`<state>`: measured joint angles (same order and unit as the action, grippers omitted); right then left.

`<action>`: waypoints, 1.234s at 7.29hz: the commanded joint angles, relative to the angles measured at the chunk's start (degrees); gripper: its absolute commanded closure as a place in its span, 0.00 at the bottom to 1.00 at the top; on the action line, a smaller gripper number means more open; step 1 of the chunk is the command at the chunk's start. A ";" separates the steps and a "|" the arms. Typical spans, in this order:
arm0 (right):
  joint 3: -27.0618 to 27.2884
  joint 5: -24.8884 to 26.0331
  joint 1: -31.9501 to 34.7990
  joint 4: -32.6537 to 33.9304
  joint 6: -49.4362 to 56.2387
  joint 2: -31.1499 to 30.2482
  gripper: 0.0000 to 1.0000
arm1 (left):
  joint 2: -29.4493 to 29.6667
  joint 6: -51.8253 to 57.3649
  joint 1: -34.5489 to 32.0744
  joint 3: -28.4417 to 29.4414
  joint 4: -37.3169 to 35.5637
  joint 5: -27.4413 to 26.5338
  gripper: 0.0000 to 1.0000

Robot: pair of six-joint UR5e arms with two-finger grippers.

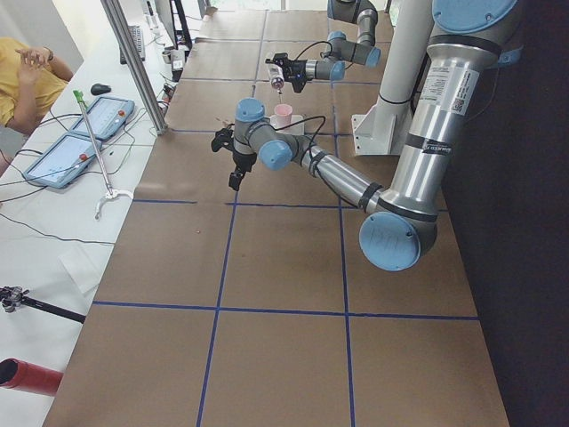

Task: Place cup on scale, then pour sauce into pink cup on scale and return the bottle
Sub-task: 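Tilt the bottle spout over the pink cup with the right gripper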

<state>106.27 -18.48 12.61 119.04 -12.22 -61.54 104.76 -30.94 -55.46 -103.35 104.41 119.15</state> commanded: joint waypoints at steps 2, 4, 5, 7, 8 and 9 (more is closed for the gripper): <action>1.22 -0.42 0.40 -0.65 -5.84 -0.76 1.00 | 0.01 0.00 0.00 0.07 0.00 -0.06 0.01; 1.75 -3.91 0.31 -0.74 -19.43 -0.60 1.00 | 0.10 0.00 0.00 -0.01 0.00 -0.06 0.01; 1.93 -4.98 -0.38 -0.82 -26.81 -0.77 1.00 | 0.10 0.00 0.00 -0.01 0.00 -0.06 0.01; 1.76 -7.60 -2.14 -8.07 -44.88 -2.07 1.00 | 0.10 0.00 0.00 -0.01 0.00 -0.06 0.01; 2.10 -7.80 -2.15 -11.60 -49.34 -3.13 1.00 | 0.18 0.00 0.00 -0.10 0.00 -0.06 0.01; 1.76 -7.80 -2.32 -19.55 -55.22 -5.41 1.00 | 0.18 0.00 0.00 -0.10 0.00 -0.06 0.01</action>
<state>108.18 -25.89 10.59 107.42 -59.71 -64.70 104.91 -30.94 -55.46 -103.42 104.41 119.09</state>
